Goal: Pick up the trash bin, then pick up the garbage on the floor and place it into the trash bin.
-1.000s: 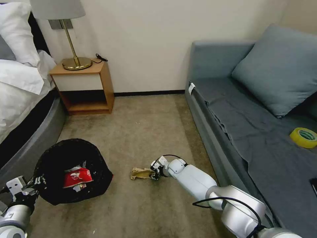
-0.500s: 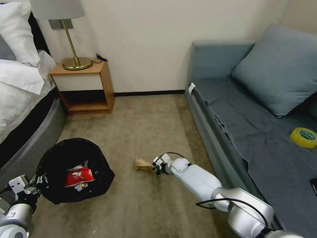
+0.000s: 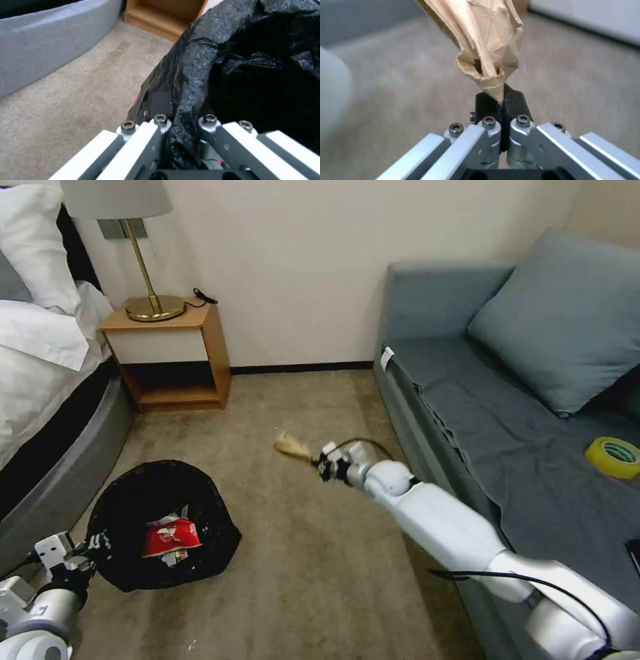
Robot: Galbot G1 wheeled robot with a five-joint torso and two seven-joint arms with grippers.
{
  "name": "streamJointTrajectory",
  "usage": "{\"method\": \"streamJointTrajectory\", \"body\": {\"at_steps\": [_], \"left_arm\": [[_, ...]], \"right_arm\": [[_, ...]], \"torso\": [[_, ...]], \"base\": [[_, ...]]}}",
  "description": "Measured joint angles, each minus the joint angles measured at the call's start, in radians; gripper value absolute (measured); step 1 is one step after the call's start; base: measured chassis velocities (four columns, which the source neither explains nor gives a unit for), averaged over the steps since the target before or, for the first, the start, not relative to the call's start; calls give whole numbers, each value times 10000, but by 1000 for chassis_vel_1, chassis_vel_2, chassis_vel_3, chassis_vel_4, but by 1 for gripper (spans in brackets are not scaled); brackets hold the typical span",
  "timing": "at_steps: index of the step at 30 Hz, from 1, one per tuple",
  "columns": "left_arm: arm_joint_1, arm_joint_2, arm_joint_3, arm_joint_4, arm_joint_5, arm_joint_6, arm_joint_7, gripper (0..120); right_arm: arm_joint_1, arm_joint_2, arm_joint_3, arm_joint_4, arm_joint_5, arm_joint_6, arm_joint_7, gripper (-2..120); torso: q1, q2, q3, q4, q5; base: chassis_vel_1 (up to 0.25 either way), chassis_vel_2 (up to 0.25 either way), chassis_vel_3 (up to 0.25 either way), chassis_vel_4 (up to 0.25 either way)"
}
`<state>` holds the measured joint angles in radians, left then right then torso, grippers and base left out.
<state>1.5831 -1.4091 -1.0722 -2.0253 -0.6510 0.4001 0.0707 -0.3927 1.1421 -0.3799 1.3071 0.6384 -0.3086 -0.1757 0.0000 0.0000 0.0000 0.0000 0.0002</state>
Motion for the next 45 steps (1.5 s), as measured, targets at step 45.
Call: {"method": "streamJointTrajectory", "body": {"at_steps": [45], "left_arm": [[-65,-566,909,-715,503,426,-274,4]], "right_arm": [[-557,360,-3462,4756,633,-442,1225,0]], "torso": [[-1,0,-1,0,-2]], "base": [[0,0,0,0]]}}
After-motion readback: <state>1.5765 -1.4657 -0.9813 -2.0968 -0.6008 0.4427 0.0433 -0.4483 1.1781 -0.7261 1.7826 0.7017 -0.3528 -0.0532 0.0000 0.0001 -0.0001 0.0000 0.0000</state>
